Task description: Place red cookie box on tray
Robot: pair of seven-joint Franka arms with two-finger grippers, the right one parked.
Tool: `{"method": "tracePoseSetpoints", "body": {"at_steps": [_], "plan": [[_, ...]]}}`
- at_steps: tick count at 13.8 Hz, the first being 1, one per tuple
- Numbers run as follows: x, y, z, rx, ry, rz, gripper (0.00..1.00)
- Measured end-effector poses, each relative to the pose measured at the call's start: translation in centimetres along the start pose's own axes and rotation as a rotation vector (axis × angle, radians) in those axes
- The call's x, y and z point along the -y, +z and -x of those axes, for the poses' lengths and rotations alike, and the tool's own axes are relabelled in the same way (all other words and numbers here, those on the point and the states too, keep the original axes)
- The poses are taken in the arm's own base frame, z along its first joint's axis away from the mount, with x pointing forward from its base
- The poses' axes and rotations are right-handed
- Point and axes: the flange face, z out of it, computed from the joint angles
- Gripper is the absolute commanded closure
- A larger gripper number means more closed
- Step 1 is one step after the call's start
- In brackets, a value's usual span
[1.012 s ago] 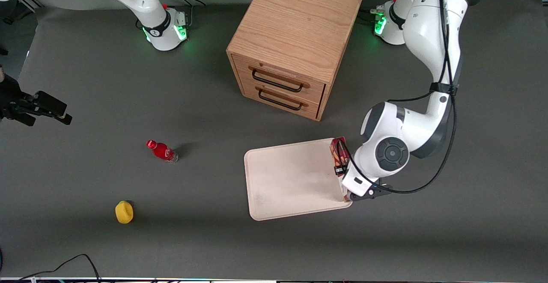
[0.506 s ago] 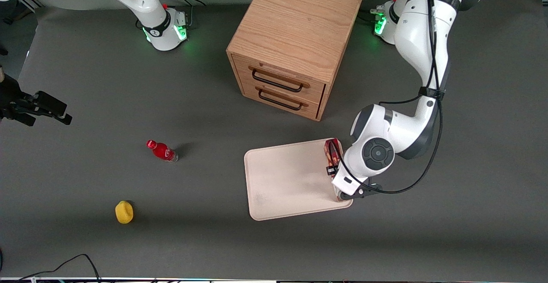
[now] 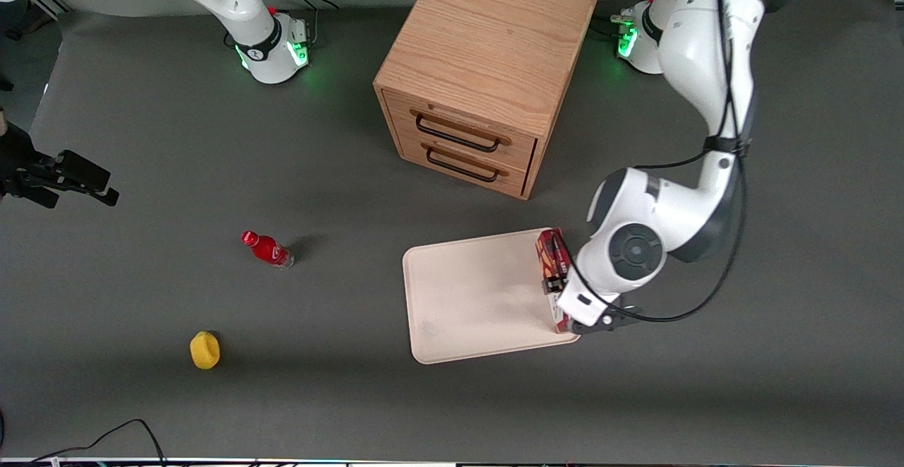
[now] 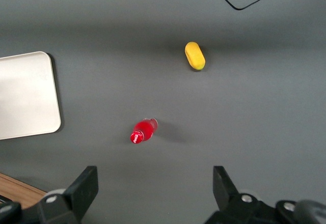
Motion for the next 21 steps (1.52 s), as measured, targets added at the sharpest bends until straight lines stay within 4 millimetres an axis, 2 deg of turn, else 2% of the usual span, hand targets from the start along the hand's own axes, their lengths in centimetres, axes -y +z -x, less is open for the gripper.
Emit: {"method": "tracePoseSetpoints", "body": {"at_steps": [2,5,7,9,10,12,17,19,21], "plan": [[4.1,-5.3,0.0,0.042,-0.001,-0.026,0.0],[12.5,-12.2,-0.1,0.093,0.089,-0.036,0.0],[18.4,-14.8,-0.7,0.088,0.134,-0.017,0.0],[22.8,-16.3,-0.3,0.074,0.168,-0.005,0.0],[24.3,-17.0,0.2,0.057,0.178,-0.012,0.0],[25.8,-19.0,2.5,0.01,0.193,-0.06,0.0],[28.2,-25.9,9.2,-0.096,0.197,-0.066,0.0],[28.5,-26.0,10.0,-0.097,0.197,-0.065,0.0],[28.7,-25.0,9.5,-0.078,0.185,-0.04,0.0]]}}
